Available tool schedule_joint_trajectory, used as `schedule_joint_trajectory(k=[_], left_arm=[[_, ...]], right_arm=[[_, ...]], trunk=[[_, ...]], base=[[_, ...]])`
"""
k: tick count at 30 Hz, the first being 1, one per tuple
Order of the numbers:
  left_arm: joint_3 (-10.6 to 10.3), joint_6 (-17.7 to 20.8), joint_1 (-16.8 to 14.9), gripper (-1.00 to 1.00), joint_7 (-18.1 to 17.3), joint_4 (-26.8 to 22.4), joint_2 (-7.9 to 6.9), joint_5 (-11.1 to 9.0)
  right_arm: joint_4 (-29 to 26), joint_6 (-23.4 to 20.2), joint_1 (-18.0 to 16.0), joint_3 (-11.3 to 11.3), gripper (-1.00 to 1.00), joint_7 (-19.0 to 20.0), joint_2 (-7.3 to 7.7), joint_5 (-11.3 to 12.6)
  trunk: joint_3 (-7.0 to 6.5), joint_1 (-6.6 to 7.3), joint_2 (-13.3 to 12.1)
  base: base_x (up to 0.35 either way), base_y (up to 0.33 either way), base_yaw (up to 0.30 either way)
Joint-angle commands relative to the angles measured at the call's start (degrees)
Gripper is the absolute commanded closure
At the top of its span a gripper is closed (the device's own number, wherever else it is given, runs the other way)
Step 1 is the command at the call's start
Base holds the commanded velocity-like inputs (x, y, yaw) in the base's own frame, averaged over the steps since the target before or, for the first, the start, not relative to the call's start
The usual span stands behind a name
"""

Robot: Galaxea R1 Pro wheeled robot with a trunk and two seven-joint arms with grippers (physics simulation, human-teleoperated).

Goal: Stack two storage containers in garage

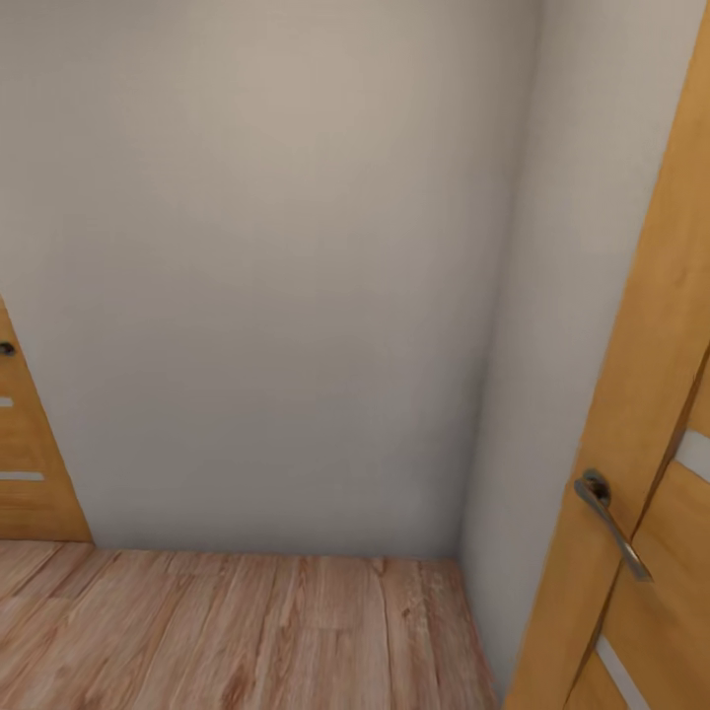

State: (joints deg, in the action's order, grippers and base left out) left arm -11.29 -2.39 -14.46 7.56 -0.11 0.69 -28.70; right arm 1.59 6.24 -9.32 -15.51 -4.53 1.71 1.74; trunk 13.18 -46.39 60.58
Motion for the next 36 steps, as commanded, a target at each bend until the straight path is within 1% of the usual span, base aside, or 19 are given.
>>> schedule_joint_trajectory(k=[1, 4, 7, 36], left_arm=[[-0.49, -0.16, -0.04, -1.0, 0.18, 0.02, 0.02, -0.48], [-0.48, -0.16, -0.04, -1.0, 0.18, 0.02, 0.02, -0.48], [-0.46, -0.16, -0.04, -1.0, 0.2, 0.02, 0.04, -0.48], [-0.4, -0.2, -0.04, -1.0, 0.26, 0.02, 0.02, -0.48]], right_arm=[[0.17, 0.3, -0.08, -0.39, -1.0, -0.13, -0.06, 0.16], [0.17, 0.27, -0.07, -0.4, -1.0, -0.13, -0.17, 0.12], [0.17, 0.31, -0.09, -0.4, -1.0, -0.13, -0.09, 0.11], [0.17, 0.35, -0.08, -0.4, -1.0, -0.13, -0.04, 0.11]], trunk=[[0.07, -0.04, 0.04], [0.07, -0.04, 0.04], [0.07, -0.04, 0.04], [0.07, -0.04, 0.04]], base=[[0.321, 0.0, 0.0], [0.322, 0.0, 0.021], [0.321, 0.0, 0.181], [0.317, 0.0, 0.266]])
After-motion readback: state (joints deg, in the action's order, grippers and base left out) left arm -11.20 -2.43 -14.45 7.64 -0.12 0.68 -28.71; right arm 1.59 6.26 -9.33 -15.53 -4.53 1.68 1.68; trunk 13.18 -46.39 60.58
